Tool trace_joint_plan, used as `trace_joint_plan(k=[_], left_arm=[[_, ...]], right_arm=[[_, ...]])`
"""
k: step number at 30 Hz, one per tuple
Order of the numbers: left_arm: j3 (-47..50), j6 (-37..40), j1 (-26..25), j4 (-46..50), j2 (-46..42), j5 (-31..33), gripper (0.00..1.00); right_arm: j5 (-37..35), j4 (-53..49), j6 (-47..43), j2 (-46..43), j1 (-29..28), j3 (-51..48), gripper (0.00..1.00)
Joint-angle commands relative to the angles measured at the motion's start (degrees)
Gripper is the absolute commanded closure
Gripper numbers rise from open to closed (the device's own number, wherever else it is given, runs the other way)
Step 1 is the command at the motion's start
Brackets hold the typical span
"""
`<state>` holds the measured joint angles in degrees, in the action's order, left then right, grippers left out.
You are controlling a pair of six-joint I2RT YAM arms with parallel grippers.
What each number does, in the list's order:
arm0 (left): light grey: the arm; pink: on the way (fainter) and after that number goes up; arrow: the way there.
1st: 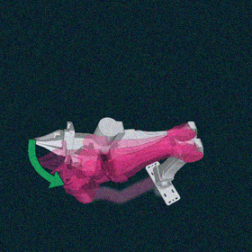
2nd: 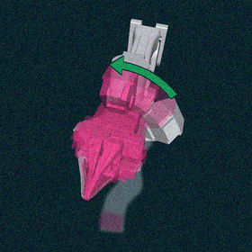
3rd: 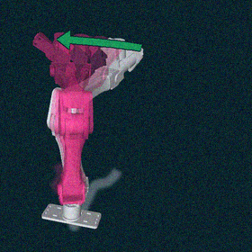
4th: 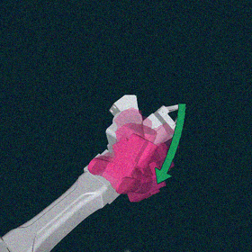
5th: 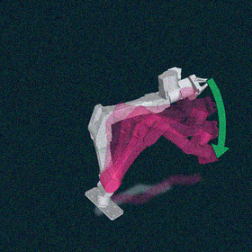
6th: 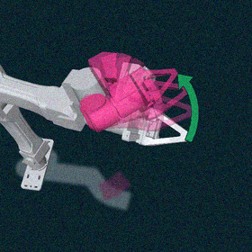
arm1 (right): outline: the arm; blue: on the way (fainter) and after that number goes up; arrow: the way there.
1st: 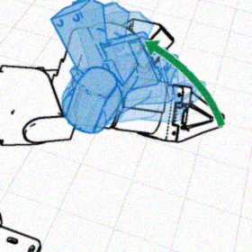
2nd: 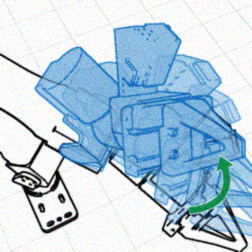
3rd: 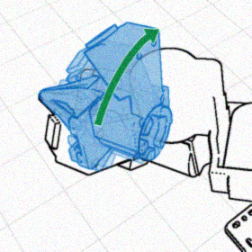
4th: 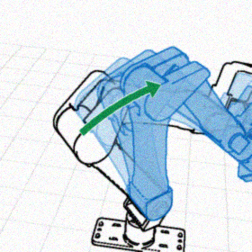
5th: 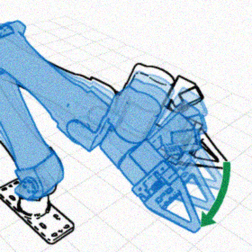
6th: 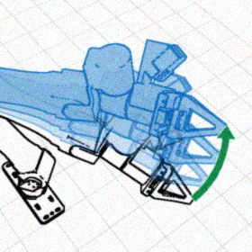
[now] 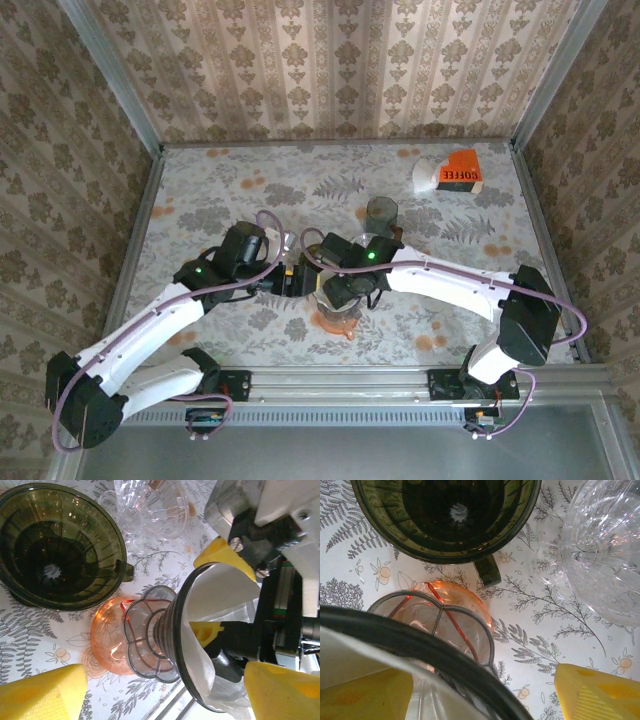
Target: Place the coffee filter in the dripper
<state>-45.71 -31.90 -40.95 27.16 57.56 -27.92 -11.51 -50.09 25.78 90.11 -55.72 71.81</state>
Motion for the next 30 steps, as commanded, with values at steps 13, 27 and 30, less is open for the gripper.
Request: trace_joint_plan(k=[13,27,30], left_arm=[[1.64,0.0,-1.76,-0.35,0.86,-2.2,0.22],[2.01,-1.15,-2.99,0.26,2.64,0.5,0.43],[1.86,-1.65,-3.0,0.46,2.39,0.85,0.46]], right_arm=[[-2.1,0.67,2.52,1.92,0.18,-2.1,0.23],[-1.87,0.69,2.87,1.41,0.18,-2.29,0.23],[-1.82,0.78,2.96,1.21,0.18,-2.46,0.23]])
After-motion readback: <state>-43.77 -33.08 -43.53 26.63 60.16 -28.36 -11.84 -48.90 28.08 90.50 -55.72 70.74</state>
